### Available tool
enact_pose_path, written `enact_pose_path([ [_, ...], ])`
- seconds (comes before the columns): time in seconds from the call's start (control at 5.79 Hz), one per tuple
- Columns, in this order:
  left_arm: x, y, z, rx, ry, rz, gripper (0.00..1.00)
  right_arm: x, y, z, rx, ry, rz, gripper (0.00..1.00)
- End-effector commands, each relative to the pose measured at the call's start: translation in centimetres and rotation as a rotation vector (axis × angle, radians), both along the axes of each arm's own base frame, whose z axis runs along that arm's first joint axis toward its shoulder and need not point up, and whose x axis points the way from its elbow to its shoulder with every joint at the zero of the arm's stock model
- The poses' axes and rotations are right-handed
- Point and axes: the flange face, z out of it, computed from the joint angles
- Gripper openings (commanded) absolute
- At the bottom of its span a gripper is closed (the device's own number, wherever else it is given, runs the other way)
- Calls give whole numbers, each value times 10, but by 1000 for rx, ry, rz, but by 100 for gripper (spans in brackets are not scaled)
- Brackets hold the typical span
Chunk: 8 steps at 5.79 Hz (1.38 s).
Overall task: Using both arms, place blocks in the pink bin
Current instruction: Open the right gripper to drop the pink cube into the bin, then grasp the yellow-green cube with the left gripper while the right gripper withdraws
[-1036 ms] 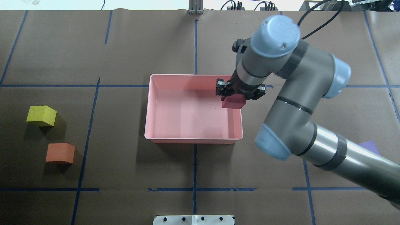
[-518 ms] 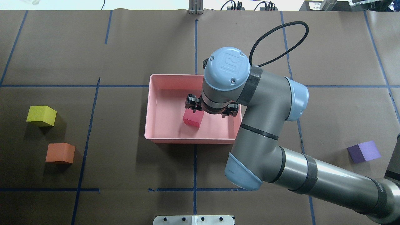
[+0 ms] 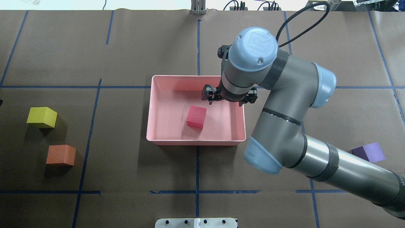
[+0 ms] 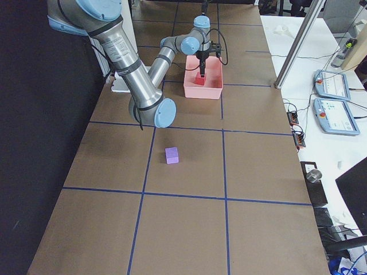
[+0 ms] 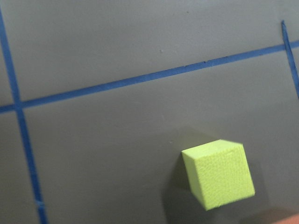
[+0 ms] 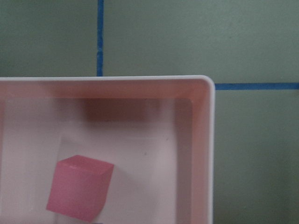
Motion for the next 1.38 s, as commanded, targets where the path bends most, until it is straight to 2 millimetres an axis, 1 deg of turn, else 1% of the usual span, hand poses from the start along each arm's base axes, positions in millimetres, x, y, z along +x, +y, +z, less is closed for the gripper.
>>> enact_pose_path([
  [0.0, 51, 9, 12, -59, 7, -75, 100, 56, -22, 30, 54, 3, -55, 100],
  [0.17, 70, 3, 12, -62, 16, -92, 100, 60, -24, 39, 60, 14, -63, 100],
  [0.35, 90, 5, 6, -87, 22, -91, 100, 61, -25, 40, 60, 16, -63, 100],
  [0.52, 104, 10, 9, -96, 15, -70, 100, 63, -22, 46, 56, 21, -64, 100],
  [0.69, 117, 15, 22, -98, -19, -60, 100, 64, -22, 50, 52, 25, -65, 100],
  [0.86, 118, 14, 28, -101, -31, -63, 95, 64, -21, 56, 49, 32, -65, 100],
  [1.04, 119, 14, 30, -104, -36, -63, 71, 65, -21, 57, 49, 32, -64, 100],
  [1.21, 121, 11, 24, -97, -30, -64, 57, 65, -21, 58, 48, 34, -64, 100],
])
